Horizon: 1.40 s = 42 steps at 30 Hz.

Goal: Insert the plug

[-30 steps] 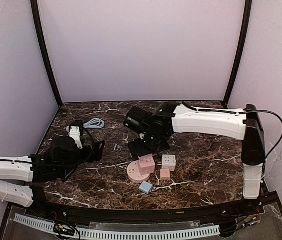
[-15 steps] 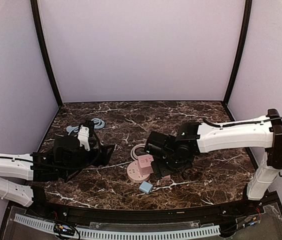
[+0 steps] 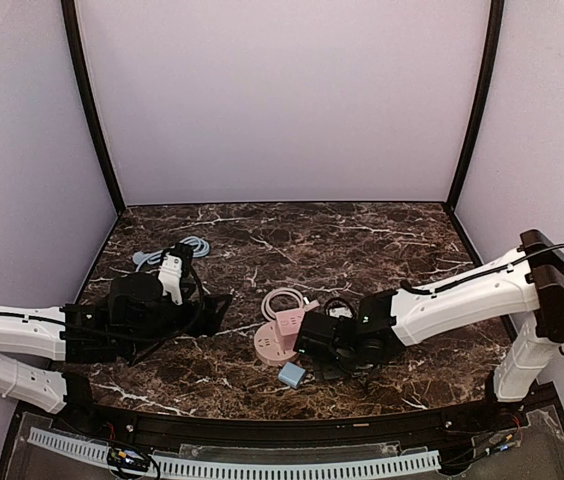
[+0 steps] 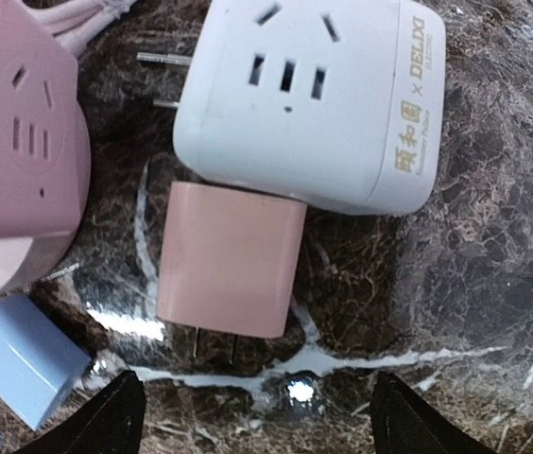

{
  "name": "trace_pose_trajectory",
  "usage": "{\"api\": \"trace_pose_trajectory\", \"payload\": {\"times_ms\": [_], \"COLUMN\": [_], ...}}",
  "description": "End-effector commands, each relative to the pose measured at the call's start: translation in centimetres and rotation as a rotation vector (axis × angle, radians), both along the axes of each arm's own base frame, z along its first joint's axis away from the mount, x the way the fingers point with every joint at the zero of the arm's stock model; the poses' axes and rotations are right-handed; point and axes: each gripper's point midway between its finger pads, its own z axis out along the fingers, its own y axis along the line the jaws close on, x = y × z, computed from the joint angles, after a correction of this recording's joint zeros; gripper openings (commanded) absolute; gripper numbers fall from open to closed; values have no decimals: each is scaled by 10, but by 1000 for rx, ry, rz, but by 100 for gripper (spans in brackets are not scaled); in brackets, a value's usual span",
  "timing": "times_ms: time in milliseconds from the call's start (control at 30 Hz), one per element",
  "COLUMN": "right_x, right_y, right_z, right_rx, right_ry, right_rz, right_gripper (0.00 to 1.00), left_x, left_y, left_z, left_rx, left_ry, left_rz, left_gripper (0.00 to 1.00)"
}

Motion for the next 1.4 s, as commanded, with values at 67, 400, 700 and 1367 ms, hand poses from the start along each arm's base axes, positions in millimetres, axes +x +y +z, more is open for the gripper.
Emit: {"api": "trace_pose_trajectory", "payload": {"times_ms": [67,400,700,1367], "right_x": [15,20,24,29], "right_y": [23,24,9,-5], "right_z": [-3,-28,-46,-54], "right_rx": [151,146,91,22], "right_ry": [-103,-129,-152,-198], "right_rz": [-33,-64,-119,-140], "right_gripper": [77,63,59,7], "left_x": [-1,-1,-1,1], "left_y": [3,4,4,3], "left_z": [9,8,8,6], "left_rx": [-5,-3,-5,8], "left_ry": [-16,-18,-16,-20], "left_rz": [6,9,7,13], "left_gripper": [91,91,91,91]}}
